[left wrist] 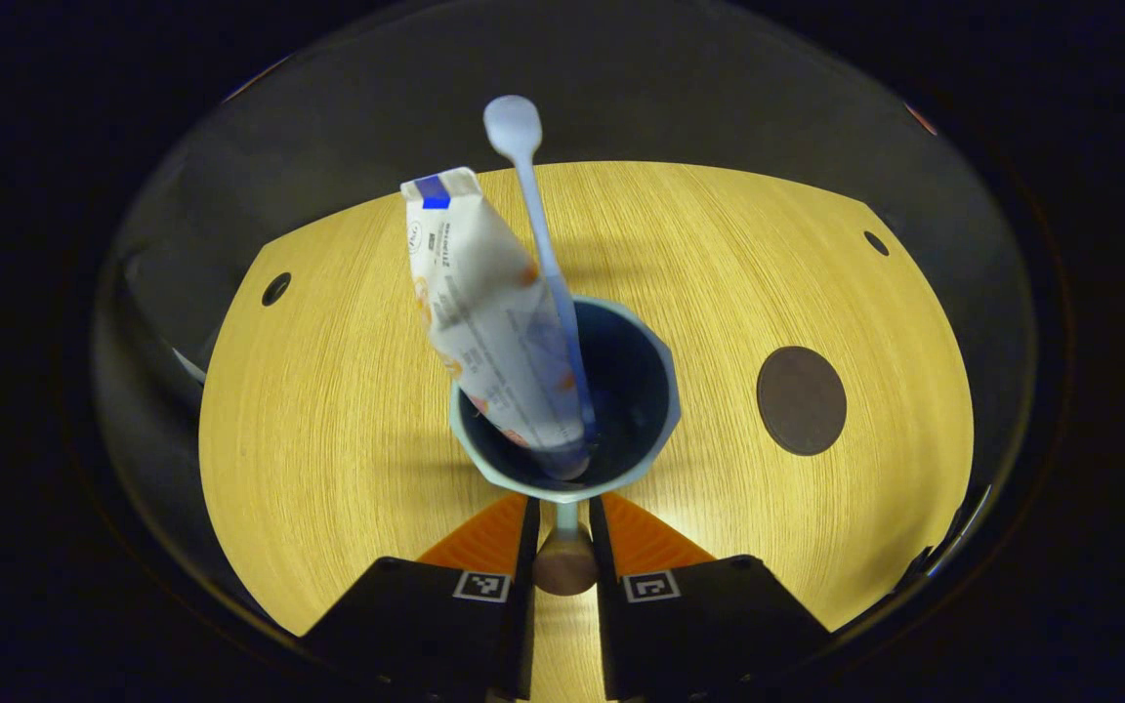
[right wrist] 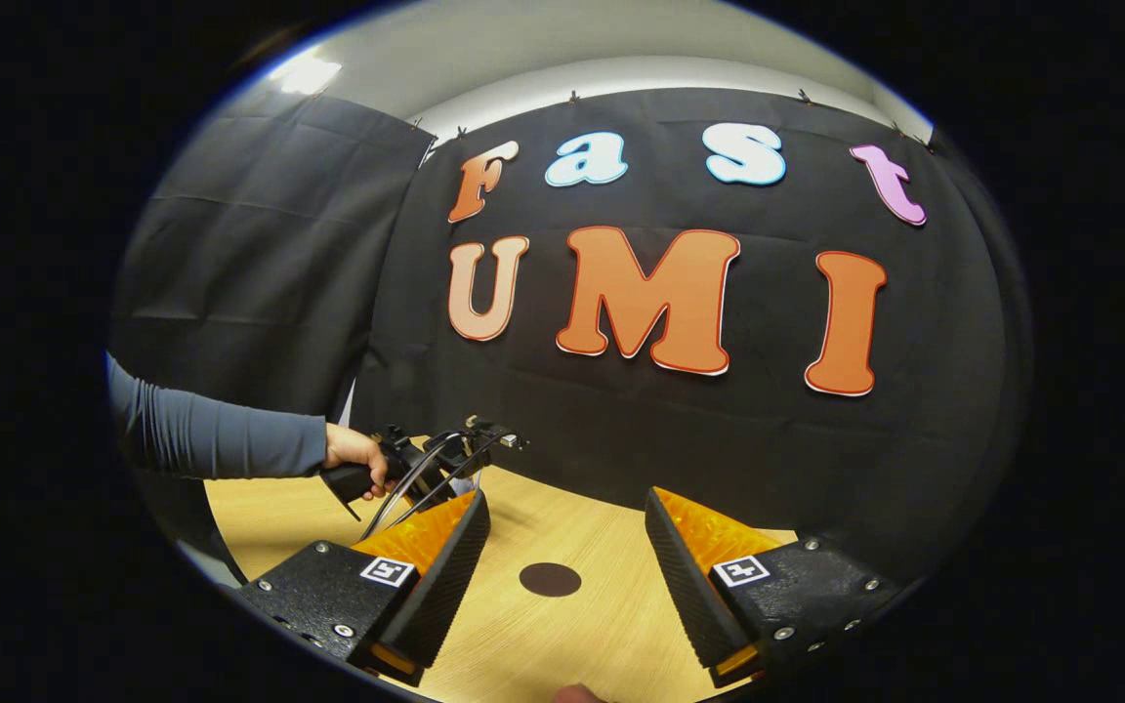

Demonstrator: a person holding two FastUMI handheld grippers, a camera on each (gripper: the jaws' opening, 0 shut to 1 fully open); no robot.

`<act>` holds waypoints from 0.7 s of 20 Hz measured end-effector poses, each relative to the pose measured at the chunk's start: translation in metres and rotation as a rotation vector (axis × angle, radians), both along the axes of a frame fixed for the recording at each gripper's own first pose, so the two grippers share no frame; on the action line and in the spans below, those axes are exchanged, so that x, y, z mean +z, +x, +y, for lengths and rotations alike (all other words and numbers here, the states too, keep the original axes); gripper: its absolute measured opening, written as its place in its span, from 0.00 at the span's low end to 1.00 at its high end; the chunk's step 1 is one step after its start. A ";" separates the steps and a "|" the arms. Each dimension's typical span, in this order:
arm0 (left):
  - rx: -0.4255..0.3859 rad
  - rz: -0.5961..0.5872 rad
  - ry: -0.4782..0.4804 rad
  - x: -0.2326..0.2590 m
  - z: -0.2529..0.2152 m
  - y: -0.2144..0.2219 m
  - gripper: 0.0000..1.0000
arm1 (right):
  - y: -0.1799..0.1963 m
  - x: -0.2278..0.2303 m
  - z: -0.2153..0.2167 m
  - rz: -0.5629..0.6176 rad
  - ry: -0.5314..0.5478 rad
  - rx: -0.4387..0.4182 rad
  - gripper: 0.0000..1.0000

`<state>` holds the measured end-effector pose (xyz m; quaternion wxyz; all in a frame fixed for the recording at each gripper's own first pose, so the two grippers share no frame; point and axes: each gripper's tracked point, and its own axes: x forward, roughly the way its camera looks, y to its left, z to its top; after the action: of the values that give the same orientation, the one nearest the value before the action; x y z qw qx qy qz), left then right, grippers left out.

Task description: Put the toothbrush and toothpaste on the desktop into the cup, then pick up the cup and place it on the coaster on the desktop.

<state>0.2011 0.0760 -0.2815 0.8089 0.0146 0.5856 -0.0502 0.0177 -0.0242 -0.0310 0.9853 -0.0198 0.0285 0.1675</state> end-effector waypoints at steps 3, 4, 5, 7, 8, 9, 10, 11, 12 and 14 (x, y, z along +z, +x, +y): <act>0.013 -0.022 -0.007 0.000 -0.004 0.004 0.25 | 0.001 -0.008 -0.001 0.017 -0.024 -0.004 0.95; 0.020 -0.032 -0.008 0.002 -0.003 0.005 0.25 | 0.001 -0.010 -0.004 0.021 -0.034 -0.011 0.95; 0.033 -0.037 -0.013 0.001 -0.004 0.005 0.24 | 0.002 -0.010 -0.008 0.023 -0.040 -0.022 0.95; 0.045 -0.047 -0.024 0.002 -0.008 0.006 0.25 | 0.002 -0.007 -0.011 0.023 -0.029 -0.033 0.95; 0.038 -0.050 -0.029 0.004 -0.009 0.007 0.25 | 0.000 -0.006 -0.013 0.024 -0.021 -0.035 0.95; 0.039 -0.056 -0.033 0.004 -0.008 0.008 0.28 | -0.001 -0.006 -0.014 0.028 -0.024 -0.038 0.95; 0.039 -0.066 -0.033 0.003 -0.008 0.009 0.25 | -0.001 -0.006 -0.018 0.030 -0.035 -0.047 0.95; 0.035 -0.076 -0.030 0.004 -0.008 0.010 0.25 | -0.002 -0.003 -0.027 0.023 -0.044 -0.066 0.95; 0.034 -0.085 -0.027 0.002 -0.008 0.009 0.25 | -0.003 0.002 -0.032 0.015 -0.043 -0.080 0.96; 0.020 -0.099 -0.023 0.003 -0.008 0.010 0.27 | -0.008 0.010 -0.038 0.000 -0.022 -0.089 0.95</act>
<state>0.2115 0.0679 -0.2787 0.8373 0.0021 0.5446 -0.0481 0.0101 -0.0621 -0.0206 0.9915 -0.0291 0.0313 0.1233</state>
